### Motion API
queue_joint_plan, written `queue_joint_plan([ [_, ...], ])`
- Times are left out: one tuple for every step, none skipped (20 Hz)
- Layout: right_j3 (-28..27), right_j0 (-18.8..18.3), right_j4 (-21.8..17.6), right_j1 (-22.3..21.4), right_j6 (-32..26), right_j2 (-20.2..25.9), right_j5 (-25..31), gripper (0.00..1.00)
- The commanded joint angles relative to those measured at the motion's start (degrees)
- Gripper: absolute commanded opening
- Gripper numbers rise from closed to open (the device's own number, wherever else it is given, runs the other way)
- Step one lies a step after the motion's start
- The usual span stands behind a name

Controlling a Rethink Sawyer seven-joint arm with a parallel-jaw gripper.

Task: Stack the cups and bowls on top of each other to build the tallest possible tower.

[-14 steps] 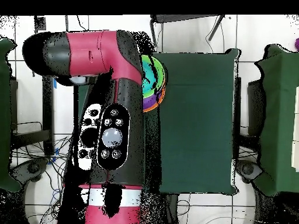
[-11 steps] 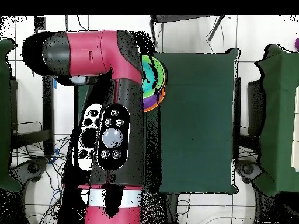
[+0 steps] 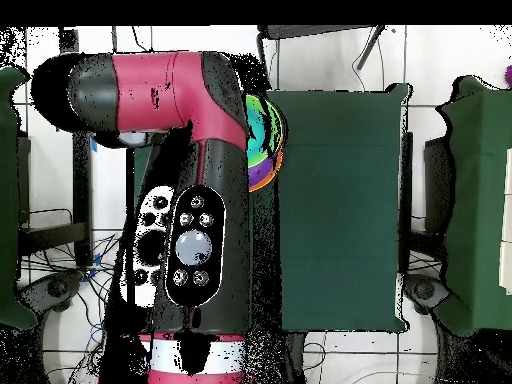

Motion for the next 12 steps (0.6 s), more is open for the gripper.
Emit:
queue_joint_plan([
  [10.67,-0.58,-2.52,-0.79,-1.73,4.05,-2.51,1.0],
  [11.21,-0.57,-2.65,-0.9,-1.77,4.1,-3.0,1.0],
  [11.74,-0.56,-2.77,-1.02,-1.81,4.15,-3.48,1.0],
  [12.53,-0.58,-2.88,-1.19,-1.94,4.25,-4.19,1.0],
  [13.06,-0.59,-3.04,-1.3,-2.05,4.28,-4.69,1.0],
  [13.72,-0.63,-3.29,-1.47,-2.3,4.28,-5.39,1.0],
  [14.44,-0.73,-3.61,-1.62,-2.6,4.27,-6.33,1.0],
  [15.15,-0.84,-3.93,-1.76,-2.9,4.27,-7.27,1.0],
  [15.82,-1.05,-4.21,-1.83,-3.32,4.37,-8.22,1.0],
  [16.64,-1.22,-4.5,-2.01,-3.66,4.39,-9.01,1.0],
  [17.02,-1.31,-4.79,-2.09,-3.98,4.32,-9.34,1.0],
  [17.44,-1.33,-5.08,-2.22,-4.2,4.2,-9.61,1.0],
])
